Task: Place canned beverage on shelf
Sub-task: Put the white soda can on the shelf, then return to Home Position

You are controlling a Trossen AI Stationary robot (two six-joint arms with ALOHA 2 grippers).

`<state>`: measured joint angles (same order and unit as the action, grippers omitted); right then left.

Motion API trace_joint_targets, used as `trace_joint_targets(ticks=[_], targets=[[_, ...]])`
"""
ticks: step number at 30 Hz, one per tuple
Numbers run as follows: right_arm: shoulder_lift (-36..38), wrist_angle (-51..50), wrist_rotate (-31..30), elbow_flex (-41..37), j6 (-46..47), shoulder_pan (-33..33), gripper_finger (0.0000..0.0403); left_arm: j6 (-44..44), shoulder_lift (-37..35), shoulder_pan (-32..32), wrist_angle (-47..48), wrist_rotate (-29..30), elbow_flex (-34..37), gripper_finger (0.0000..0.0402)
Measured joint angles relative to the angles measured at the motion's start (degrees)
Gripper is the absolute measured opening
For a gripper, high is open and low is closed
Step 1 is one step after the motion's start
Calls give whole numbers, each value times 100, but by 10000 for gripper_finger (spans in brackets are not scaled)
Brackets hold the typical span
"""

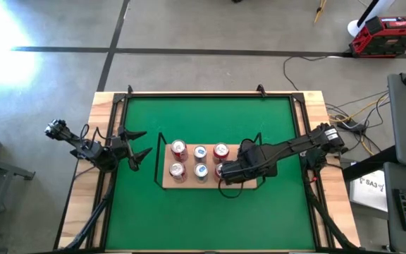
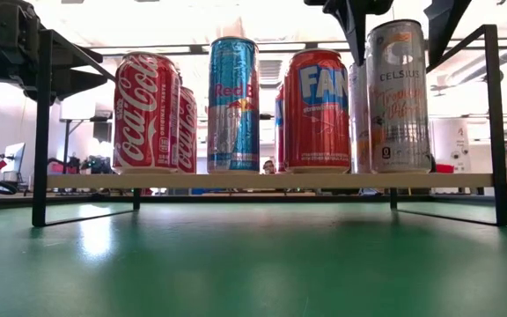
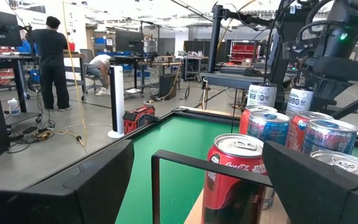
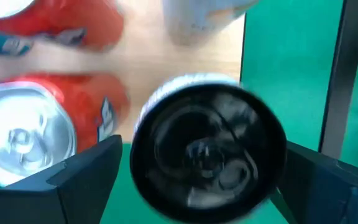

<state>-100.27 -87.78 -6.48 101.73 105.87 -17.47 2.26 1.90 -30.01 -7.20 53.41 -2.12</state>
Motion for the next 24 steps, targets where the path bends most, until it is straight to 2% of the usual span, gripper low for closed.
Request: trace_joint_targets(ticks=[4,13,16,24], targets=[[122,17,239,42,-151,-32,381,-1,2,1,0,0,-1,340],[621,-5,78,205,-288,-379,381,-1,1,-1,0,0,0,340],[851,27,-580,129,-267,-715,381,-1,-1,0,0,0,1,340],[1687,175,-3083,-558,613,-2046,381,-1,0,1,-2,0,1,340]])
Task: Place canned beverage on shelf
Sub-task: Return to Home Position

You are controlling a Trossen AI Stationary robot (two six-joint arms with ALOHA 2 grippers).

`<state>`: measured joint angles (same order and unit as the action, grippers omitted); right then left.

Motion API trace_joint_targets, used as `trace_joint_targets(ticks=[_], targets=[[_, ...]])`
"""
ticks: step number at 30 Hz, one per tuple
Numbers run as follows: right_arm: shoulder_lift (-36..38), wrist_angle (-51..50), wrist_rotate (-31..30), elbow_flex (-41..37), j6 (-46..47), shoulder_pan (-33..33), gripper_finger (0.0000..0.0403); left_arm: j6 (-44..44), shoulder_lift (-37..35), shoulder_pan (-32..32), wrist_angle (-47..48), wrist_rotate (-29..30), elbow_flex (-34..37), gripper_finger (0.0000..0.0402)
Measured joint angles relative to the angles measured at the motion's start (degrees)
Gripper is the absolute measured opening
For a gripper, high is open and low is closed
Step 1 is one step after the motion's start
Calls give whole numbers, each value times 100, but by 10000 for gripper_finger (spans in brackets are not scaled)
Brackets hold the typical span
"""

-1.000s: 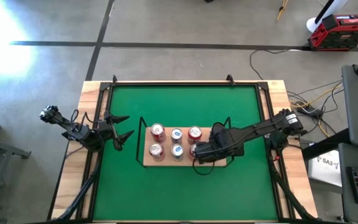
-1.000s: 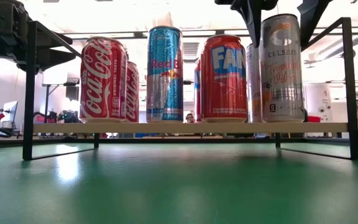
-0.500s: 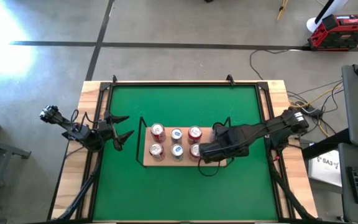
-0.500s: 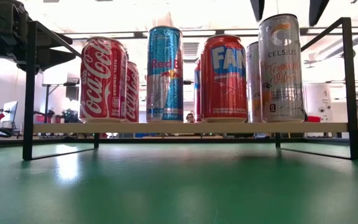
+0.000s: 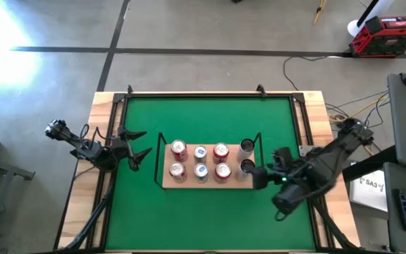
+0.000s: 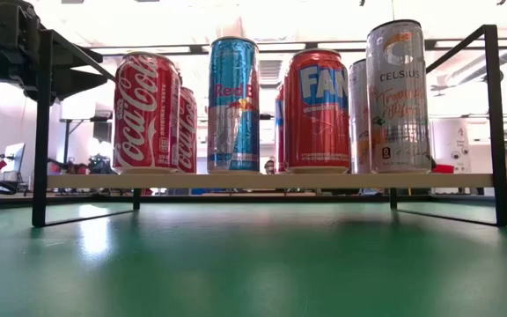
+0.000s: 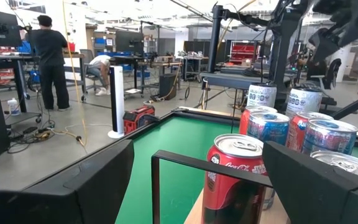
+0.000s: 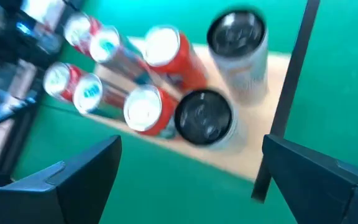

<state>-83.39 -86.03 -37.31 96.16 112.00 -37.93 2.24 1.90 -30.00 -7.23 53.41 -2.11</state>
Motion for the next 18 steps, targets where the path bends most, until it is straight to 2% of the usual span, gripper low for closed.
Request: trace_joint_targets(ticks=[3,7,15,18], targets=[[375,158,-596,-521,68,-281,381,2,2,-2,0,0,-2,340],[1009,980,-1054,-1470,-677,-360,381,2,0,0,0,0,-2,340],[2950,2509,-1193,-3600,-1992,-91,381,1,2,-1,1,0,-1,340],[3784,3231,-1227,-4393,-2755,-25,381,1,0,-1,2,0,-2,340]])
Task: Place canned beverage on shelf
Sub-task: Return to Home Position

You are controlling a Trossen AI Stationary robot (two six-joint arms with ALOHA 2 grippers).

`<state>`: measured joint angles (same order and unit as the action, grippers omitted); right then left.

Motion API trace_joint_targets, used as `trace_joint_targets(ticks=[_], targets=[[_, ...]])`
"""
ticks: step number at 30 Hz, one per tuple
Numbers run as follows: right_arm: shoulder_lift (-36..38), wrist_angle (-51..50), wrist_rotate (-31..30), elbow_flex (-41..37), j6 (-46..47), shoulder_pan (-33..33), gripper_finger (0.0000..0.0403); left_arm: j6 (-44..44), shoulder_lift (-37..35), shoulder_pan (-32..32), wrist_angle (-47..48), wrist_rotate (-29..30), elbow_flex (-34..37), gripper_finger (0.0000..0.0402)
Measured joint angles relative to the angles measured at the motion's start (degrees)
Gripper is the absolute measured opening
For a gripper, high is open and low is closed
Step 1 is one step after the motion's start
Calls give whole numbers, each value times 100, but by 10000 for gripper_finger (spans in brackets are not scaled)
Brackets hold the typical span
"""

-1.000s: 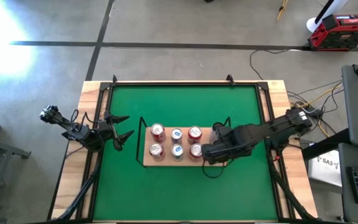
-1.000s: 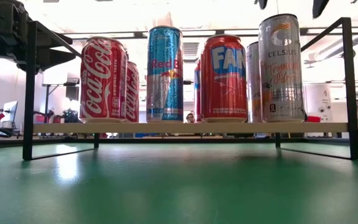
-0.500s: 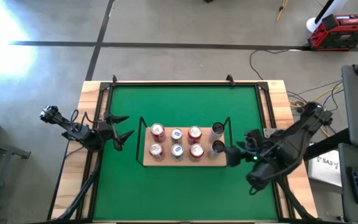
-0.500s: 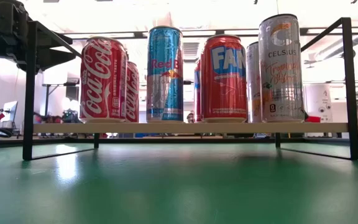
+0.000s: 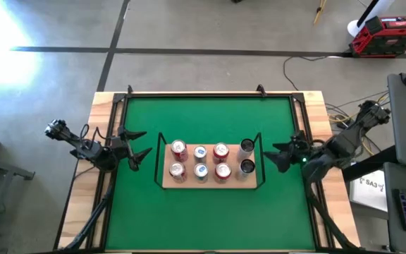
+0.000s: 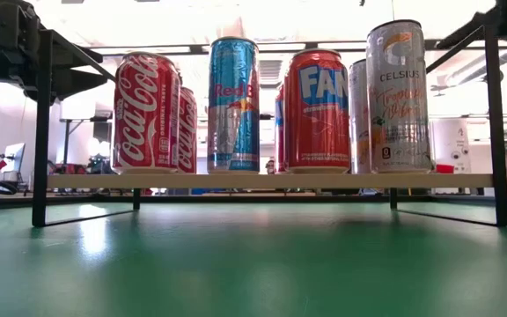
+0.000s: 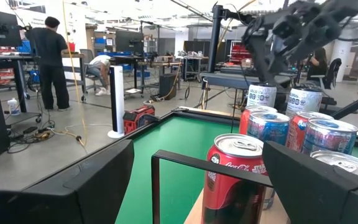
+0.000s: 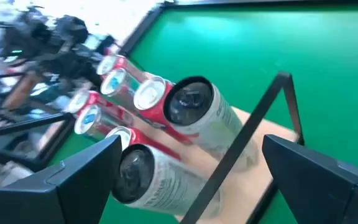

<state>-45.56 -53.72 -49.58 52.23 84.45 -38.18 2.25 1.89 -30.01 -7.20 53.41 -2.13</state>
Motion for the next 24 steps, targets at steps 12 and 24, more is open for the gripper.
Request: trace_joint_targets(ticks=[12,24], targets=[[2328,2923,66,-2562,-4048,511,381,0,1,1,0,0,1,340],[2678,5541,1567,-4105,-5995,1508,381,-1,2,-1,2,0,0,340]])
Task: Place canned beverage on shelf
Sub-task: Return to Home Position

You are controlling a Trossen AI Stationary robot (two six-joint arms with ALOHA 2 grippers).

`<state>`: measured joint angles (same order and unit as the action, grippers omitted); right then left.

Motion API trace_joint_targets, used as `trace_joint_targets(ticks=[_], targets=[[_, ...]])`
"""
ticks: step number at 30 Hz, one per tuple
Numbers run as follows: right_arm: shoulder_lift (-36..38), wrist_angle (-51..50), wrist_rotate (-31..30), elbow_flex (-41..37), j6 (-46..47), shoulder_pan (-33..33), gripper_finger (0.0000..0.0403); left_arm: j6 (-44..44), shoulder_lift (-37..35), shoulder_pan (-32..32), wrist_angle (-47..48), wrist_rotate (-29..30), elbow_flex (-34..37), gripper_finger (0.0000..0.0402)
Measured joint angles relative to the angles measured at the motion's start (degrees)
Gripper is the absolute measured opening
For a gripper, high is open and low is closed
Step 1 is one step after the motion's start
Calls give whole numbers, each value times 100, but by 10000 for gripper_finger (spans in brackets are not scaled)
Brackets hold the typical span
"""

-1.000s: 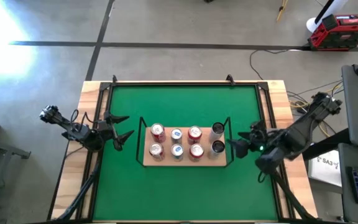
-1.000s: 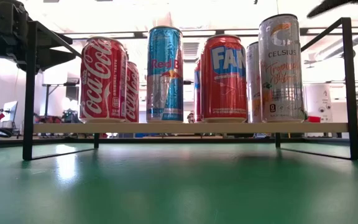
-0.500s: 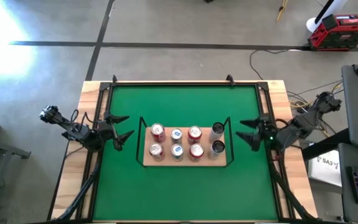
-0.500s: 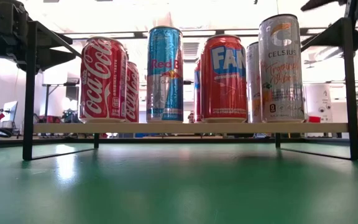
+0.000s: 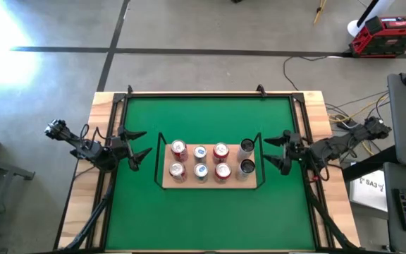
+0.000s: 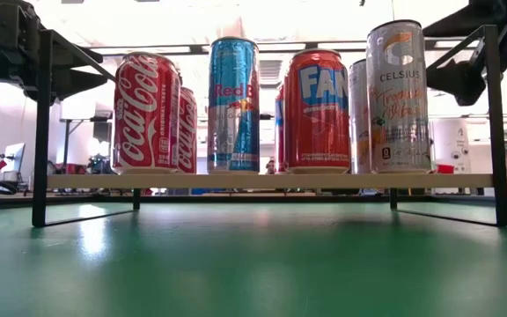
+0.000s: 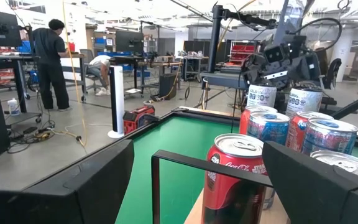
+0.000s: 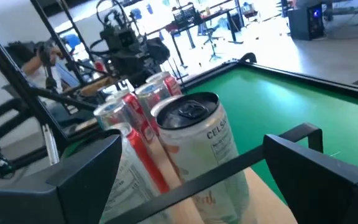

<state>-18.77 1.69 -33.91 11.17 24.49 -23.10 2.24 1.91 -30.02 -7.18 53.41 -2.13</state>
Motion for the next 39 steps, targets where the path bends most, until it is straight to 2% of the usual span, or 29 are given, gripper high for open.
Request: trace_joint_targets(ticks=[6,10,18,21,28,34,39], targets=[[-10,80,777,-58,-681,531,381,2,-1,1,0,0,1,340],[-10,64,942,-142,-761,959,381,0,-2,0,0,0,0,340],[90,-178,1638,-236,-926,1803,381,0,0,2,0,0,0,340],[261,-406,1675,-236,-1025,2040,381,1,-2,2,-2,0,2,340],[1079,-848,2371,-238,-1858,2403,381,2,-2,1,-2,0,1,340],[1731,-1572,2391,-238,-1856,2500,381,1,-2,2,-3,0,2,340],[1870,-1822,2516,-249,-1856,2502,381,2,-2,2,-2,0,0,340]])
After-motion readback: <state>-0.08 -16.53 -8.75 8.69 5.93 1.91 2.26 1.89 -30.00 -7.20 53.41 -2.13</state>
